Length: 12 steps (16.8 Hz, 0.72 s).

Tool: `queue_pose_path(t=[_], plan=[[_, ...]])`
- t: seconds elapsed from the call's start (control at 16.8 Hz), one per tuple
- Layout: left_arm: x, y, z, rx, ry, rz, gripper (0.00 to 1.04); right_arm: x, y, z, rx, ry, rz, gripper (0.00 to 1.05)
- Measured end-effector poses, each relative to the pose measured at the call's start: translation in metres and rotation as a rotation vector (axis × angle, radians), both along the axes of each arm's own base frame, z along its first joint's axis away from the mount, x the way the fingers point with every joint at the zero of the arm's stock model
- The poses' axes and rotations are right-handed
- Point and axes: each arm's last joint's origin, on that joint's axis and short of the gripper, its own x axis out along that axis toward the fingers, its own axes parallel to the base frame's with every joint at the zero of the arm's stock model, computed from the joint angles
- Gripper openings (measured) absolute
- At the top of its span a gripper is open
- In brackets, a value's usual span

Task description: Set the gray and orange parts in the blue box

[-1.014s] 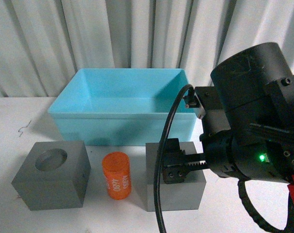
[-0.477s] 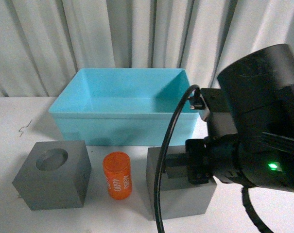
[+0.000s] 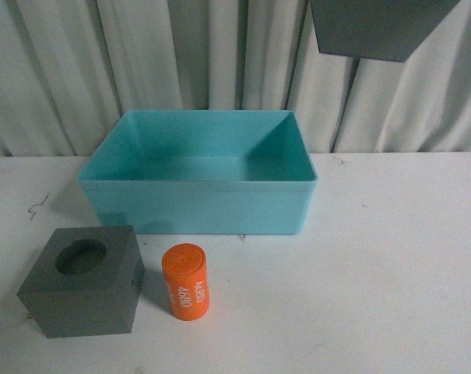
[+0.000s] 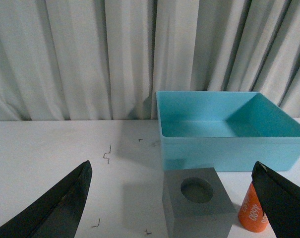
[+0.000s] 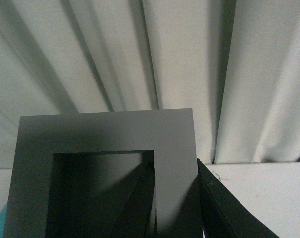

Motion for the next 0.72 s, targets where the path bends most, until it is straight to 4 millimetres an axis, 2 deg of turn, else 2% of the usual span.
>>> queue_pose_path(t=[0.12, 0.18, 0.36, 0.42, 0.6, 0.72], plan=[[0.000, 0.000, 0.000, 0.000, 0.000, 0.000, 0.98, 0.051, 0.015, -0.022, 0.009, 0.062, 0.021, 0.19], [0.000, 0.000, 0.000, 0.000, 0.000, 0.000, 0.98, 0.107, 0.055, -0.057, 0.027, 0.161, 0.056, 0.19], [0.000, 0.000, 0.000, 0.000, 0.000, 0.000, 0.98, 0.130, 0.089, -0.083, 0.037, 0.243, 0.071, 0.19], [0.000, 0.000, 0.000, 0.000, 0.000, 0.000, 0.98, 0.135, 0.098, -0.097, 0.034, 0.290, 0.061, 0.19], [0.000, 0.000, 0.000, 0.000, 0.000, 0.000, 0.98, 0.150, 0.108, -0.138, -0.001, 0.399, 0.004, 0.19], [0.000, 0.000, 0.000, 0.000, 0.000, 0.000, 0.98, 0.154, 0.113, -0.156, -0.024, 0.438, -0.016, 0.19]])
